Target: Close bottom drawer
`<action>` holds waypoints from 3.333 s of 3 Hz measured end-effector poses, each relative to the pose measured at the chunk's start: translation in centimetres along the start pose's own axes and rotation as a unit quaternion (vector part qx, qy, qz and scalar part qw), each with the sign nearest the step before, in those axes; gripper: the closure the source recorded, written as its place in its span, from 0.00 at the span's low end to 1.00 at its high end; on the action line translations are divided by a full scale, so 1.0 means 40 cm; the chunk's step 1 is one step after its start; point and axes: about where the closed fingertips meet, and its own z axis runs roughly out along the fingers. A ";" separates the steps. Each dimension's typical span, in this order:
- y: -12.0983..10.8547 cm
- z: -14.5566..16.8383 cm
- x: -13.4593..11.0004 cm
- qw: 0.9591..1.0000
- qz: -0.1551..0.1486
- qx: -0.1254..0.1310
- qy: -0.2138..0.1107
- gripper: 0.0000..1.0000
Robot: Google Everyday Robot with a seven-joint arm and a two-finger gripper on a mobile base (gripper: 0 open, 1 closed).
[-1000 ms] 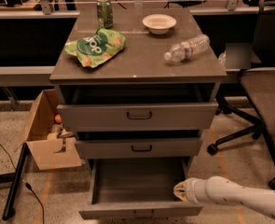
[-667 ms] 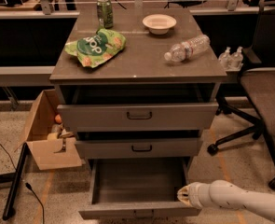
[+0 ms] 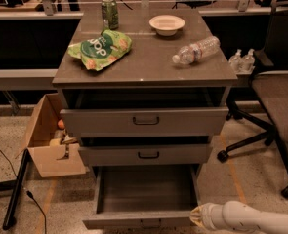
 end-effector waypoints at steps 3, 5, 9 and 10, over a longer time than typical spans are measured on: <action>0.098 0.097 0.044 0.997 0.071 0.039 -0.021 1.00; 0.112 0.176 0.102 0.988 0.131 0.081 -0.015 1.00; -0.048 0.271 0.123 0.972 0.168 0.161 -0.043 1.00; -0.132 0.304 0.112 0.969 0.164 0.175 -0.056 1.00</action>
Offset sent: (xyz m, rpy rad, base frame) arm -0.0268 -0.0032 -0.0564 0.1219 -0.0279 -0.1671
